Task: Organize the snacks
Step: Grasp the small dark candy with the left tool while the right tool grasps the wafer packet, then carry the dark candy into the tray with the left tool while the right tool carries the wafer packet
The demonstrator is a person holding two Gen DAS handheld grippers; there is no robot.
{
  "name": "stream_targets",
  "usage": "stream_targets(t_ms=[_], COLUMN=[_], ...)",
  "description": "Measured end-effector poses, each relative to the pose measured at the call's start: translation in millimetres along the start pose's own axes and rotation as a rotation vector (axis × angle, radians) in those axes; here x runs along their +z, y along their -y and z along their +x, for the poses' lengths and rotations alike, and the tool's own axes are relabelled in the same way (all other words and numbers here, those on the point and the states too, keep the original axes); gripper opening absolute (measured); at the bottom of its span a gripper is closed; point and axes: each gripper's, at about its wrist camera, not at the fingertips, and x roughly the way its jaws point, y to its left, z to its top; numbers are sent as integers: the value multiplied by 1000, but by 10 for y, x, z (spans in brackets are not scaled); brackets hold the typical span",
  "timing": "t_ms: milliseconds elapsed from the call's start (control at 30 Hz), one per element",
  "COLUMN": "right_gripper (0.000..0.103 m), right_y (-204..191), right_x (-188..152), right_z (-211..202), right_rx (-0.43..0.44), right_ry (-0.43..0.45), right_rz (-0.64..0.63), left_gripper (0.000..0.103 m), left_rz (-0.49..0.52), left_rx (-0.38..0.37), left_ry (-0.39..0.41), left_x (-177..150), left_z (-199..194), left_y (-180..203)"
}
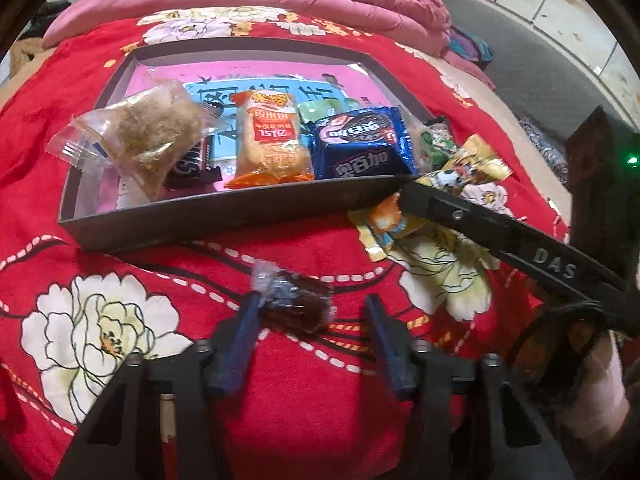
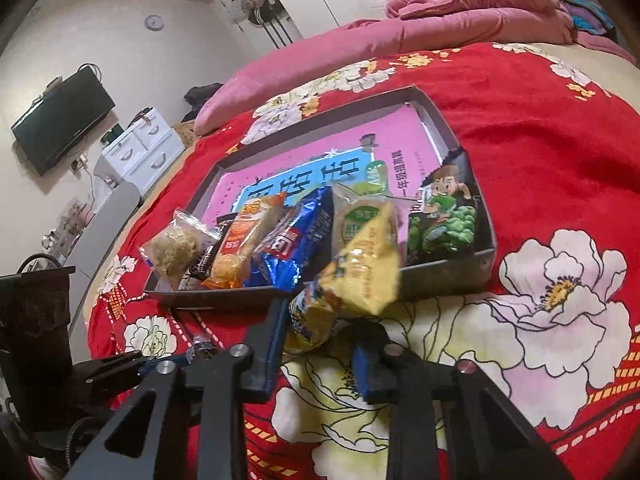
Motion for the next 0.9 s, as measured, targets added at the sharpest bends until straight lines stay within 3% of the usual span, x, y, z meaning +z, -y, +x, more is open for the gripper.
stream_targets(t_ms=[67,267,500,900], right_gripper=[24,23,22,22], right_y=[-10,10,15,-52], right_x=[4,34,131,392], right_z=[-25,-172,-372,-396], right_rx=[11,41,87,151], right_ry=[5,36,98,170], right_rz=[-4,11,31,71], left_gripper=[36,36,36,36], left_rz=[-7,-11,-35,-128], left_rx=[-2,-32,-73,17], left_ry=[1,14,127,198], left_x=[15,46,171,450], left_z=[1,-53,-308,-315], left_y=[-24,-23,-2,-227])
